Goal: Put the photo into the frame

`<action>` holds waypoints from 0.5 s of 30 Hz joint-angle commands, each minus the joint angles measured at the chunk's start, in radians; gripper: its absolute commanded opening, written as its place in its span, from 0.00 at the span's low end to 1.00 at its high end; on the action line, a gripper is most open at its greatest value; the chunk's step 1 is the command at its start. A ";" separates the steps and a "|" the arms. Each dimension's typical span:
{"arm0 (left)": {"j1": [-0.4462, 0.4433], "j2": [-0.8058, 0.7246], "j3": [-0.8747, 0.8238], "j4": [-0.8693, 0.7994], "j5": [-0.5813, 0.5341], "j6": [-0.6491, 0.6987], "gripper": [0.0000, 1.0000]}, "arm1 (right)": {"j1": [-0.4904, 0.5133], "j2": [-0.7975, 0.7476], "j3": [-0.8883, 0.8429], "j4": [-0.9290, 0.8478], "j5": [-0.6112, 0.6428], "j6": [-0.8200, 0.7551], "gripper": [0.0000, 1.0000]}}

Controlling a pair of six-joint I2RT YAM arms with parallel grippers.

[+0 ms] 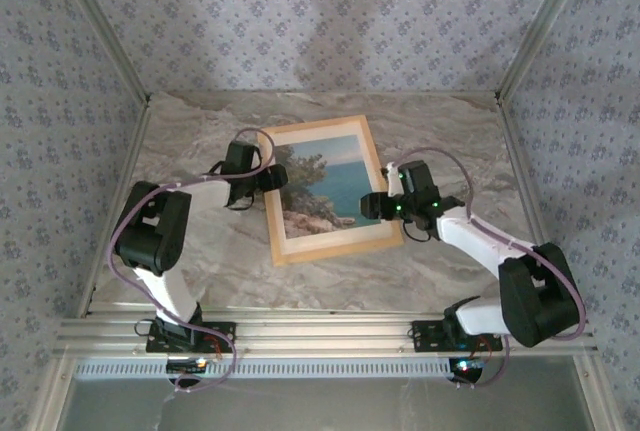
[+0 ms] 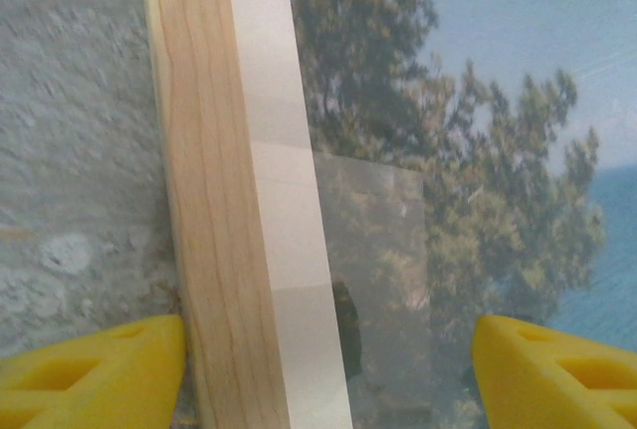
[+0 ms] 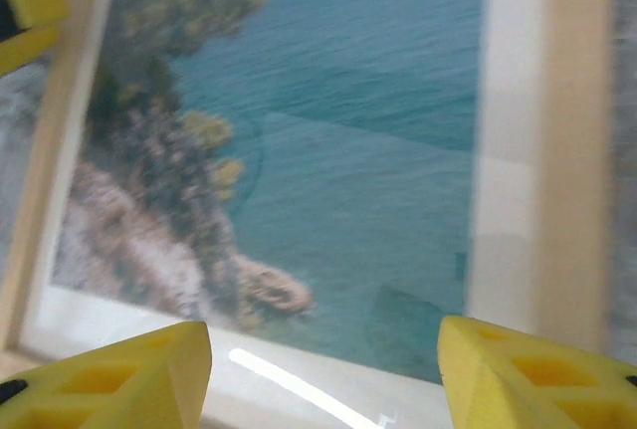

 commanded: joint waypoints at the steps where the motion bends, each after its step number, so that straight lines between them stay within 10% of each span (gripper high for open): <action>1: 0.001 -0.013 0.030 -0.039 -0.067 0.042 0.78 | -0.079 0.057 0.045 -0.078 0.068 -0.031 0.65; 15: -0.011 0.036 0.044 -0.055 0.004 0.003 0.82 | -0.115 0.263 0.108 -0.106 -0.049 -0.053 0.64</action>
